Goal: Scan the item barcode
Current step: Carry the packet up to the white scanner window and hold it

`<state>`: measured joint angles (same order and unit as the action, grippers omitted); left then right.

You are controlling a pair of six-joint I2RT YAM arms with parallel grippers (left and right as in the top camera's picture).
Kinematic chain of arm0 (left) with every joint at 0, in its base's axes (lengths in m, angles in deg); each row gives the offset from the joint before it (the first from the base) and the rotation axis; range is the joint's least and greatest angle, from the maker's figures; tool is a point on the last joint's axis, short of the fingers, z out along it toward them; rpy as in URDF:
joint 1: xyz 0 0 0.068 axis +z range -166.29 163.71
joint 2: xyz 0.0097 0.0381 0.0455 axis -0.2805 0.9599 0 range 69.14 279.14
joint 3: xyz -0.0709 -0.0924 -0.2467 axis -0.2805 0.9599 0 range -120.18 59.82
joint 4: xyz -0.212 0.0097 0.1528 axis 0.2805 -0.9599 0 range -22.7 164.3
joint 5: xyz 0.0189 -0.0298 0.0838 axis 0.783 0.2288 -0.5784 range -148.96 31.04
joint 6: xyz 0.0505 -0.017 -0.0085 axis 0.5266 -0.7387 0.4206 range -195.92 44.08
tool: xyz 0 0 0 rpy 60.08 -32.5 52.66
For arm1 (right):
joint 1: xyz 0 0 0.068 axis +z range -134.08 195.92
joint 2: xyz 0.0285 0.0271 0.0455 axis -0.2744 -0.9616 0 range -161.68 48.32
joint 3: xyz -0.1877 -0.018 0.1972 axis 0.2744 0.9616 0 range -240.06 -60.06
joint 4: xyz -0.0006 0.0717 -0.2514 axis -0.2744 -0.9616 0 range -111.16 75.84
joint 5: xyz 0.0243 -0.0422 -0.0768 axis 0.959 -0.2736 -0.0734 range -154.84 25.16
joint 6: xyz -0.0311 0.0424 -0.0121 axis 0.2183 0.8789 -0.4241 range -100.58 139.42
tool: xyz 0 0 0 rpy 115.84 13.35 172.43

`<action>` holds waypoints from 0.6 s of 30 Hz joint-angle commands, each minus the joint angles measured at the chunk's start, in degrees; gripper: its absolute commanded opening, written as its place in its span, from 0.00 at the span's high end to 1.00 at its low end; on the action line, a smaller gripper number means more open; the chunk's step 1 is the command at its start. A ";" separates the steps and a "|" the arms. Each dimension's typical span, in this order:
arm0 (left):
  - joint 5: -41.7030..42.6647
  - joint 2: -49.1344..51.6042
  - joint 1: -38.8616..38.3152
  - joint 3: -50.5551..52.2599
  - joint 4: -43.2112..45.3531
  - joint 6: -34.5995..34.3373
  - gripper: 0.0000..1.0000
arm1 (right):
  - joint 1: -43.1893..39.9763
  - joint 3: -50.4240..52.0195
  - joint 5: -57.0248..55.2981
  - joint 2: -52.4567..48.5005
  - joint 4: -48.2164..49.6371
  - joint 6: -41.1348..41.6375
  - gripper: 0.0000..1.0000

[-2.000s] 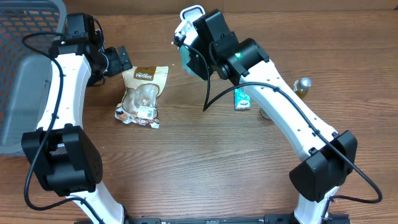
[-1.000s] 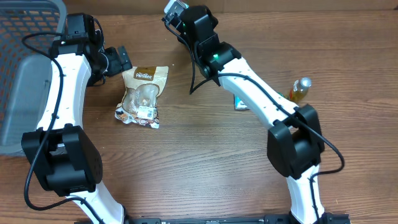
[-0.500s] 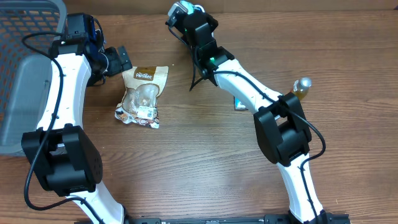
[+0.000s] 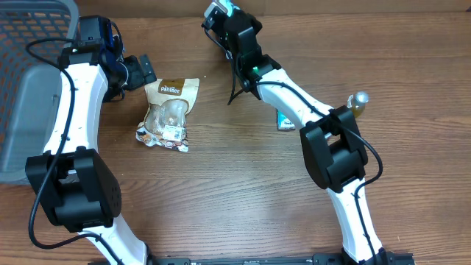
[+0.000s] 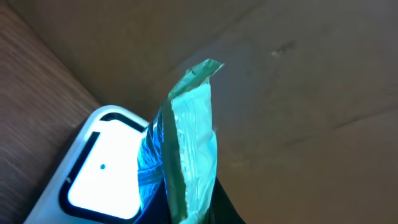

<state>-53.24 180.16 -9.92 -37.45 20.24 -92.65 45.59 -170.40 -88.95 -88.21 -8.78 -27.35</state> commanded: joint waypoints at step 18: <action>-0.37 -0.70 -0.39 -0.92 0.11 0.44 0.00 | 0.20 -1.29 7.15 -1.88 -8.59 7.26 0.96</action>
<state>-53.24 180.16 -9.92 -37.45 20.24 -92.65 45.70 -170.77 -84.45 -89.81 -15.35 -22.76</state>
